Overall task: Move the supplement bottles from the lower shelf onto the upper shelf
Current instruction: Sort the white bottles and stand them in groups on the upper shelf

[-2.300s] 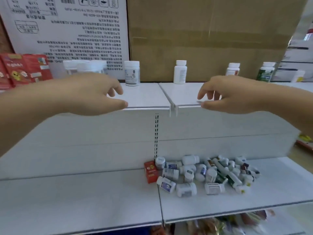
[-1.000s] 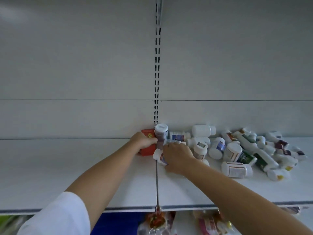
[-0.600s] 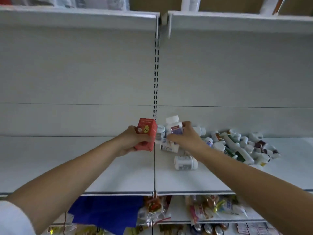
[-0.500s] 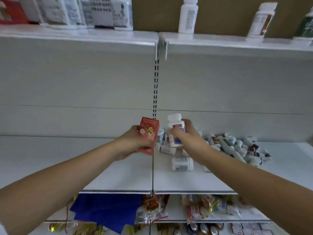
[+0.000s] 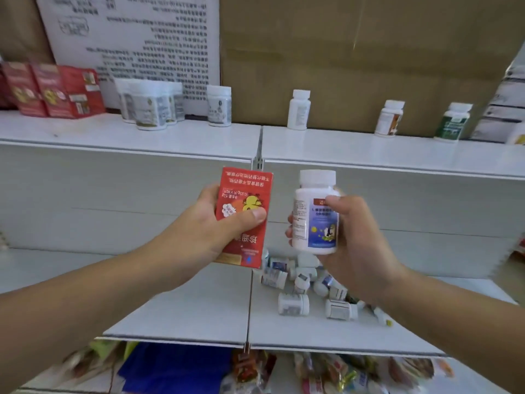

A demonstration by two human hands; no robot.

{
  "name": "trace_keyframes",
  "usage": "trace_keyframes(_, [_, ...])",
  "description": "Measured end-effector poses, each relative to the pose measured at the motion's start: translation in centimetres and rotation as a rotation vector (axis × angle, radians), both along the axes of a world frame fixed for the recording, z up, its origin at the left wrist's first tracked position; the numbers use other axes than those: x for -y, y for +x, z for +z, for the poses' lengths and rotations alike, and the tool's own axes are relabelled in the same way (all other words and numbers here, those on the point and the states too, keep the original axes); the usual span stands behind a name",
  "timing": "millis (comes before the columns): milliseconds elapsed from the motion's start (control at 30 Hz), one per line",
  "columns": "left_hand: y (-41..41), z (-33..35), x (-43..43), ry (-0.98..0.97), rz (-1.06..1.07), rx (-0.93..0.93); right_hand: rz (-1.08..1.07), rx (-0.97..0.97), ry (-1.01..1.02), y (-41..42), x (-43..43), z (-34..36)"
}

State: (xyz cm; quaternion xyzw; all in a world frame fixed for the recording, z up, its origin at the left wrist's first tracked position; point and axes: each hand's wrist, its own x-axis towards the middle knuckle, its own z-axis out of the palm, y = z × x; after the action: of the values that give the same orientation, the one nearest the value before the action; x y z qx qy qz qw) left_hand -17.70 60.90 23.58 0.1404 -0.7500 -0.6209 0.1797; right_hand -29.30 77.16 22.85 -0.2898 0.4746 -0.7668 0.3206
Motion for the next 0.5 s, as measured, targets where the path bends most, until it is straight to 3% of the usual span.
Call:
trace_keyframes(267, [-2.8, 7.3, 3.2, -0.089, -0.002, -0.201, -0.012, -0.207, -0.103, -1.8, 2.9, 6.7])
trace_keyframes(500, [-9.3, 11.3, 8.7, -0.155, -0.015, -0.251, -0.219, -0.373, 0.05, -7.7, 8.0, 11.0])
